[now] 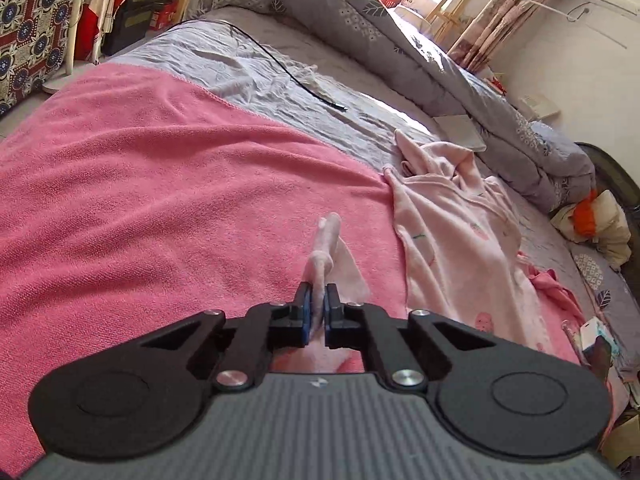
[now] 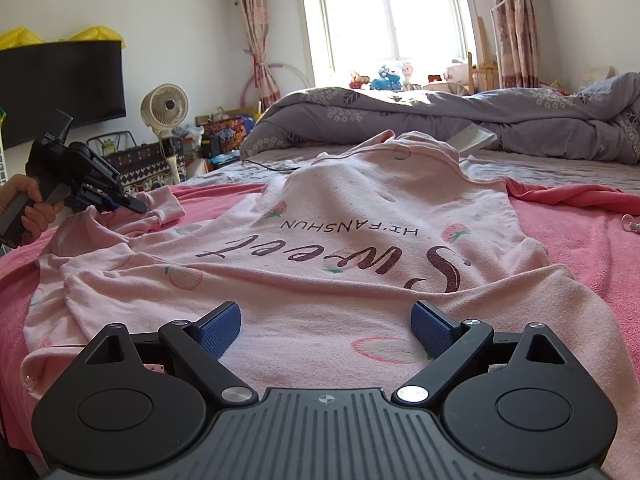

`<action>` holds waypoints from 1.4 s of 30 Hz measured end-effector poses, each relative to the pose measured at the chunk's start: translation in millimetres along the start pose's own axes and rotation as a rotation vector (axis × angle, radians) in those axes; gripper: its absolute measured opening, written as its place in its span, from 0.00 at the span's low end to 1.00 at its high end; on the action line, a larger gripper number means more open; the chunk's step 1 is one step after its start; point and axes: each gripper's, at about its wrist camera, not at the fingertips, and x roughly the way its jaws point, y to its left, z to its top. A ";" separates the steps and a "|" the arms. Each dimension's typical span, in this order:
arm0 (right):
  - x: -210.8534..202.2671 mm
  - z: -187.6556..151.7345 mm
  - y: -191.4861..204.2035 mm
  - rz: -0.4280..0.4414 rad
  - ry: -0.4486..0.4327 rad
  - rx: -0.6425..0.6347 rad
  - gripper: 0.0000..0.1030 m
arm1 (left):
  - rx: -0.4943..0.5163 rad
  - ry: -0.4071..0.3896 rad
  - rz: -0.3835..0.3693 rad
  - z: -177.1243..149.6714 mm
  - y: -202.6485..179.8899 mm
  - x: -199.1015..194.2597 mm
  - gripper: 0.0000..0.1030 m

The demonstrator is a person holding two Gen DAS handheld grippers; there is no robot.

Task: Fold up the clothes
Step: 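Lift the sleeve with the left gripper while the right gripper grasps the cuff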

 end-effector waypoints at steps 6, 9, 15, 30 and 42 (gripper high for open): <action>0.0 0.6 0.3 -0.001 0.003 0.002 0.91 | 0.029 -0.088 -0.071 13.8 -41.0 -51.4 0.03; -0.6 1.3 -0.8 0.003 0.004 0.013 0.91 | 0.099 -0.136 -0.154 12.3 -79.7 -77.9 0.03; -3.3 1.8 1.2 -0.010 0.006 0.010 0.91 | 0.168 -0.184 0.034 10.1 -104.0 -84.8 0.07; 96.5 153.0 100.8 0.387 0.170 0.190 0.84 | 0.204 -0.286 0.398 -104.7 31.0 -51.5 0.47; 278.7 132.9 270.6 0.108 0.463 -0.231 0.69 | 0.158 -0.346 0.313 -112.2 45.4 -59.1 0.48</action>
